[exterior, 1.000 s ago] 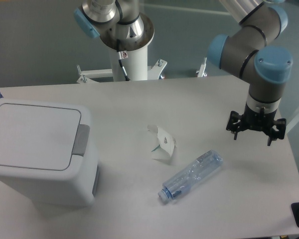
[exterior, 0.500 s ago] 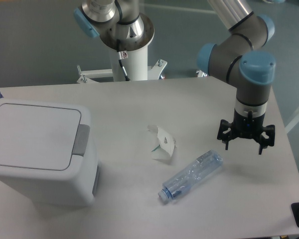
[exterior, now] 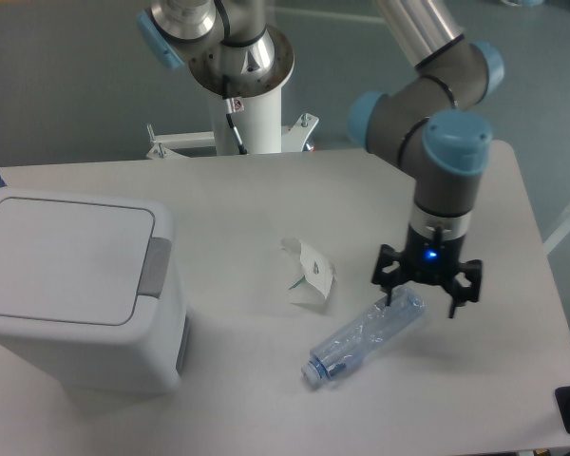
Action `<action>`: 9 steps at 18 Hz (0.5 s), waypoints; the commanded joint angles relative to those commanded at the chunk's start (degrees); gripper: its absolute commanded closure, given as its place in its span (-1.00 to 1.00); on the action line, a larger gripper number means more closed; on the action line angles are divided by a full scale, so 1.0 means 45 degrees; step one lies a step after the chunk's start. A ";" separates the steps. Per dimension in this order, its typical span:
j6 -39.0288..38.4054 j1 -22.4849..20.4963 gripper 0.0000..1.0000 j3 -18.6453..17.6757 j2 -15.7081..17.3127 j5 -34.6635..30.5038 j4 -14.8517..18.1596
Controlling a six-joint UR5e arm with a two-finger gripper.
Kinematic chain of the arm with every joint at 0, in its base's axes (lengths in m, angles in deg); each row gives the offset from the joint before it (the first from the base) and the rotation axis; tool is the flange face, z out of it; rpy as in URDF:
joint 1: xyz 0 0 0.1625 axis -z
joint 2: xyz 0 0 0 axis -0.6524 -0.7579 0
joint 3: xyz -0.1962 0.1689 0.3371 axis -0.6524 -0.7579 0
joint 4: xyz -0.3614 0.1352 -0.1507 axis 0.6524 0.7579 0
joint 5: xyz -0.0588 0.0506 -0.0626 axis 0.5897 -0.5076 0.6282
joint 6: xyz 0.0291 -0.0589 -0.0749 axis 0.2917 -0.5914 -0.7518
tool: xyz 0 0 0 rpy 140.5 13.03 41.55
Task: Open the trash can
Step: 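Move the open gripper across the table toward the white trash can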
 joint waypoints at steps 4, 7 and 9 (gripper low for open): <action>0.0118 0.0390 -1.00 -0.1799 0.1310 -0.0039 0.0000; 0.0079 0.0724 -1.00 -0.1998 0.1409 -0.0059 0.0000; -0.0135 0.0724 -1.00 -0.1512 0.1371 0.0097 0.0058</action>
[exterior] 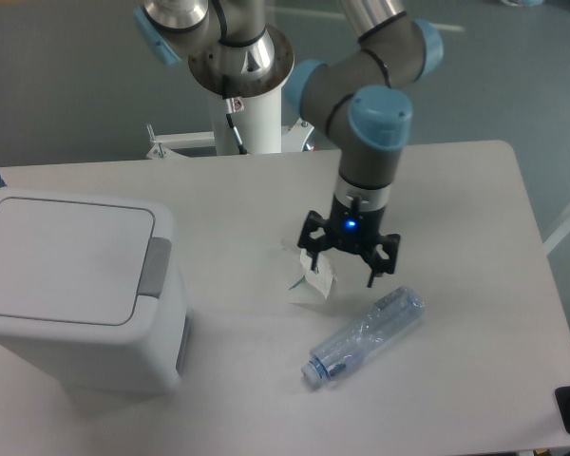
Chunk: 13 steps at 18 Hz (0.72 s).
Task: Open the trash can
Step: 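Move the open gripper across the table toward the white trash can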
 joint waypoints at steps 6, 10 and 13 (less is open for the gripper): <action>-0.3532 0.0175 -1.00 0.1877 -0.0098 0.2363 0.0684; -0.4898 0.0761 -1.00 0.2443 0.0136 0.2694 0.0664; -0.6695 0.0996 -1.00 0.3106 0.0546 0.3728 0.0664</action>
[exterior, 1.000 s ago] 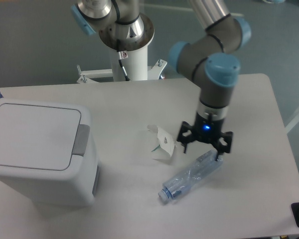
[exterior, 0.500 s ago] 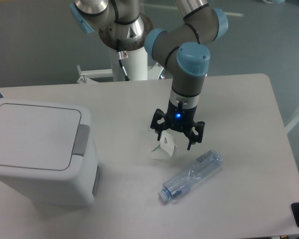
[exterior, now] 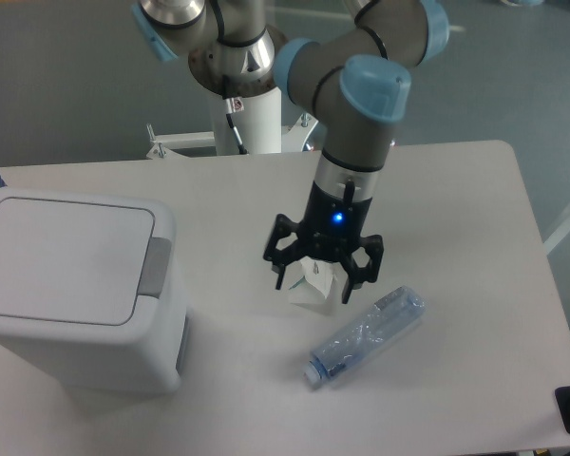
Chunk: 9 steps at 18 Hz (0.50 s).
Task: Open the trash can
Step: 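Move the open gripper across the table toward the white trash can, then push the gripper finger against the trash can lid edge to flip it open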
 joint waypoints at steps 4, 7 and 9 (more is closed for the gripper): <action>-0.1000 0.0487 -1.00 0.0432 0.0235 0.0433 -0.0020; -0.1157 0.1170 -1.00 0.0179 0.0469 0.0336 -0.0020; -0.1293 0.1484 -1.00 0.0042 0.0547 0.0296 -0.0020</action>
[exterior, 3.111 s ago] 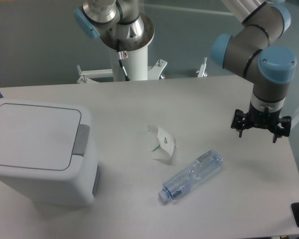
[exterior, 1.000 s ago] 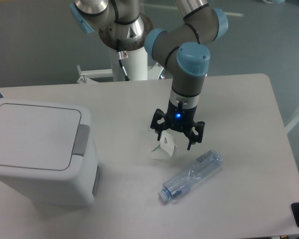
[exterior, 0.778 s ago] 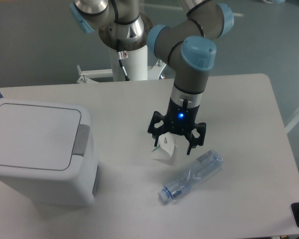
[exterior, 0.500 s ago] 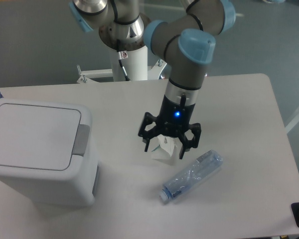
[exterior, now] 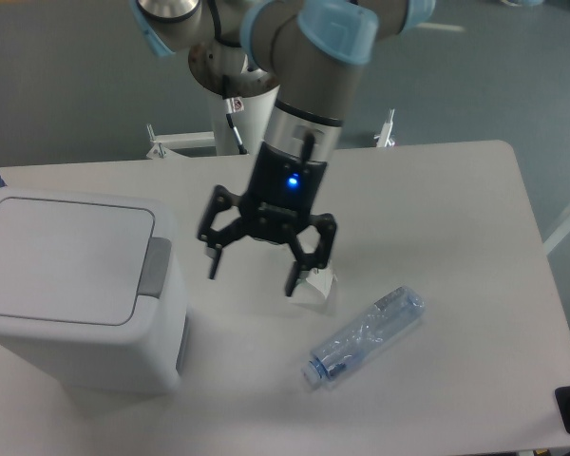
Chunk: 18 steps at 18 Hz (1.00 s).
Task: Open the trash can
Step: 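Push the gripper finger against the trash can lid edge to flip it open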
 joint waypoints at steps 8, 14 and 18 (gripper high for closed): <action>-0.0040 0.0040 -1.00 -0.0450 -0.0175 -0.0020 -0.0078; -0.0059 0.0040 -1.00 -0.0450 -0.0312 -0.0039 -0.0117; -0.0098 0.0040 -1.00 -0.0372 -0.0254 -0.0020 -0.0117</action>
